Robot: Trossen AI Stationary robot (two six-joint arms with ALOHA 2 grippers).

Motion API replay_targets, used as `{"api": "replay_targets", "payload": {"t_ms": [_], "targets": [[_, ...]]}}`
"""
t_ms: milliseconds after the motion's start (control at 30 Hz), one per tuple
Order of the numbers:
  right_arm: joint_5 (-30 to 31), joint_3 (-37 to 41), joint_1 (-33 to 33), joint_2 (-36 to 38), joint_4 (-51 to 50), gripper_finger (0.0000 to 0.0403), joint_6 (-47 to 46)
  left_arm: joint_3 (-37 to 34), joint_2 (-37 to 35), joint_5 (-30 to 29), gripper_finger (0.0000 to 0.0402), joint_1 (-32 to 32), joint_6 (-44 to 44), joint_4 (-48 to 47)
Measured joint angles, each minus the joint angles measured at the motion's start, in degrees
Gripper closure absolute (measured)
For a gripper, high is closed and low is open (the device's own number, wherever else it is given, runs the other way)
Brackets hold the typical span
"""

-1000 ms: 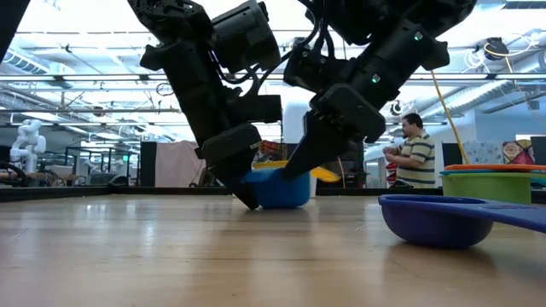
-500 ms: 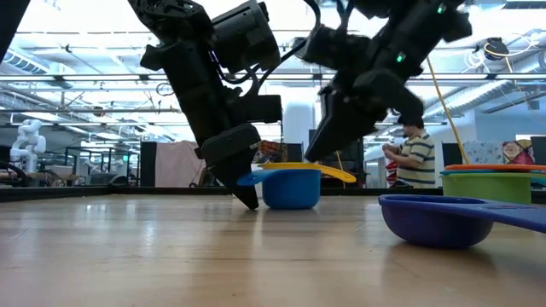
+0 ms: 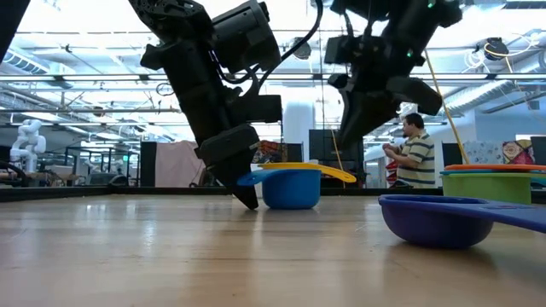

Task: Nest measuring cups in basket
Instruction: Adjust the left nested measuring cups

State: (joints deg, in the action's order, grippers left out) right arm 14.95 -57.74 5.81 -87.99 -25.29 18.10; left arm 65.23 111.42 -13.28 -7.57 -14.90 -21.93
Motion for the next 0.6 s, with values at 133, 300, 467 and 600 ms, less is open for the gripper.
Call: {"api": "replay_targets", "payload": {"t_ms": [133, 300, 467, 600], "targets": [[-0.27, 0.55, -1.89, 0.02, 1.02, 0.0330, 2.70, -0.02, 0.00, -0.11, 0.0280, -0.17, -0.07, -0.08], [-0.14, 3.12, -3.72, 0.04, 3.69, 0.0265, 3.19, -0.04, 0.00, -0.22, 0.0280, -0.20, -0.07, -0.09], [-1.07, 7.41, -5.08, 0.04, 7.62, 0.0211, 1.76, -0.04, 0.00, -0.20, 0.0280, -0.20, -0.07, -0.09], [-3.44, 9.46, -5.38, 0.00, 9.54, 0.0183, -0.07, -0.04, 0.00, -0.20, 0.0280, -0.22, -0.20, -0.09]]}}
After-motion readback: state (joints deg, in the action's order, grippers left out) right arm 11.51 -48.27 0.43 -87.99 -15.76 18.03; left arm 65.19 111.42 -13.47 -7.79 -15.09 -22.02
